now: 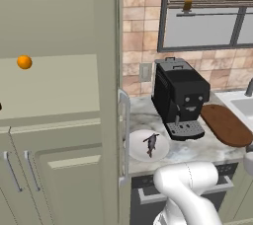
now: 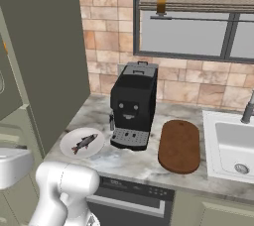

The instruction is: Pick the fish from the plate and place it on the cutting board. Then pick the condiment bottle from the cabinet and place it next to the cutting board.

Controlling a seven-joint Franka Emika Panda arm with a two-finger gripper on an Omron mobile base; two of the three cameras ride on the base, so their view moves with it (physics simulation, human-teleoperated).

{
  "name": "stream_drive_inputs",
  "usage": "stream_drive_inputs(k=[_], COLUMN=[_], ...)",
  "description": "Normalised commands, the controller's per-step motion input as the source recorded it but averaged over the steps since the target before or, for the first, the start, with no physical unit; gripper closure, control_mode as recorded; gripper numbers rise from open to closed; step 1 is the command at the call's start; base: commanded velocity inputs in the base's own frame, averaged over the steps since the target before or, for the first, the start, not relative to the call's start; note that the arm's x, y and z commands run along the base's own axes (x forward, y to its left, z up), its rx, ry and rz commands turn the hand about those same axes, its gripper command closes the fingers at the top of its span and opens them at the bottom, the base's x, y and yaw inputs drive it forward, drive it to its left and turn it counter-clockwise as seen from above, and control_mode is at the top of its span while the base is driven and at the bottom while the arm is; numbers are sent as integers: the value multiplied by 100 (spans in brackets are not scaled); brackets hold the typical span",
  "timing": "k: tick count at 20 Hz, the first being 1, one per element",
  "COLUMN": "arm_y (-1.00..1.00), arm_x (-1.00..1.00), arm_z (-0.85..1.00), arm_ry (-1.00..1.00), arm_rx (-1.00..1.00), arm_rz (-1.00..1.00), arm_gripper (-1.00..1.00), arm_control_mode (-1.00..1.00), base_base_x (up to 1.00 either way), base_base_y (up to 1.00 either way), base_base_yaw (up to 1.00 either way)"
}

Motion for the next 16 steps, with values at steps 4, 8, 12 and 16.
stream_drive_inputs(k=[4,8,12,16], arm_y=[0,0,-2,0], arm_x=[21,19,14,6], arm_z=[-17,-13,-10,-11], arm_ry=[12,13,13,10], arm_rx=[0,0,0,2], arm_rz=[0,0,0,1], arm_gripper=[-100,-100,-100,-100], arm_control_mode=[-100,-100,-100,-100], base_base_x=[0,0,0,0], base_base_y=[0,0,0,0], base_base_yaw=[0,0,0,0])
